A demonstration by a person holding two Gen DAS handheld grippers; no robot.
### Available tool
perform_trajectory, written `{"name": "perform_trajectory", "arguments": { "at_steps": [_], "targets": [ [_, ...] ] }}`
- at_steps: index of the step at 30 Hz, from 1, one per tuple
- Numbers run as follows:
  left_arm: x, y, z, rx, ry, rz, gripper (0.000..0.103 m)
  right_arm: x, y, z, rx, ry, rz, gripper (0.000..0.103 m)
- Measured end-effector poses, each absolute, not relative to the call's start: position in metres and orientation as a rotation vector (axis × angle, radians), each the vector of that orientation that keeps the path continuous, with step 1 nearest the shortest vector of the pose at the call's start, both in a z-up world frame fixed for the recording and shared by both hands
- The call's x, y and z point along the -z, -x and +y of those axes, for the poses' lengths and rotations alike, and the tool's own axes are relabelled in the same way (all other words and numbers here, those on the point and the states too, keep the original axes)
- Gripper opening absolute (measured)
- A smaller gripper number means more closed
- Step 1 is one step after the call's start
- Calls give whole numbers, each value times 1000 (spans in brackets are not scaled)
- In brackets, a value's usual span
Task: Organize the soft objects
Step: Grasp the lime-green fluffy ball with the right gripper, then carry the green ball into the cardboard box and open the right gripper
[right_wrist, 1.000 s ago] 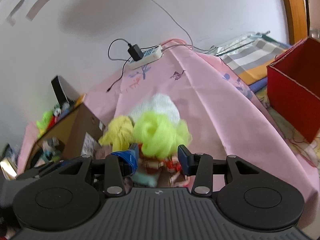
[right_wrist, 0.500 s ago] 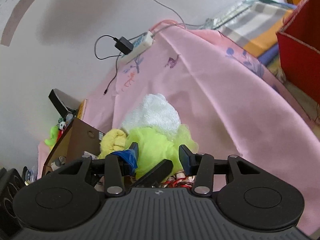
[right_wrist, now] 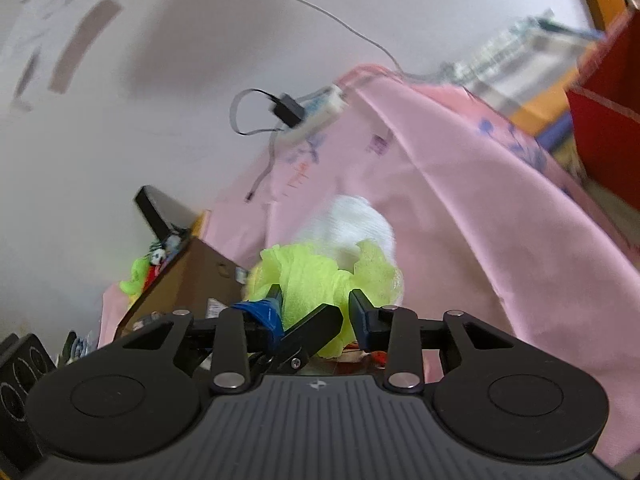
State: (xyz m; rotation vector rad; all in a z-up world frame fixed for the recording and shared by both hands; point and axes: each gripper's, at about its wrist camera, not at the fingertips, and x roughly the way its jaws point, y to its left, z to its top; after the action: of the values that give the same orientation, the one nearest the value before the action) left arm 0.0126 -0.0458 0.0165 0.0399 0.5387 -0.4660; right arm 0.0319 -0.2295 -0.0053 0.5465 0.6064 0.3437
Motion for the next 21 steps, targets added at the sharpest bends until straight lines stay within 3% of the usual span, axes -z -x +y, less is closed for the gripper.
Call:
{"name": "perform_trajectory", "arguments": {
  "at_steps": [13, 21],
  "targets": [
    [-82, 0, 61, 246, 16, 358, 50, -55, -68, -120, -625, -324, 494, 18],
    [-73, -32, 148, 97, 71, 411, 50, -47, -126, -35, -756, -199, 544, 17]
  ]
}}
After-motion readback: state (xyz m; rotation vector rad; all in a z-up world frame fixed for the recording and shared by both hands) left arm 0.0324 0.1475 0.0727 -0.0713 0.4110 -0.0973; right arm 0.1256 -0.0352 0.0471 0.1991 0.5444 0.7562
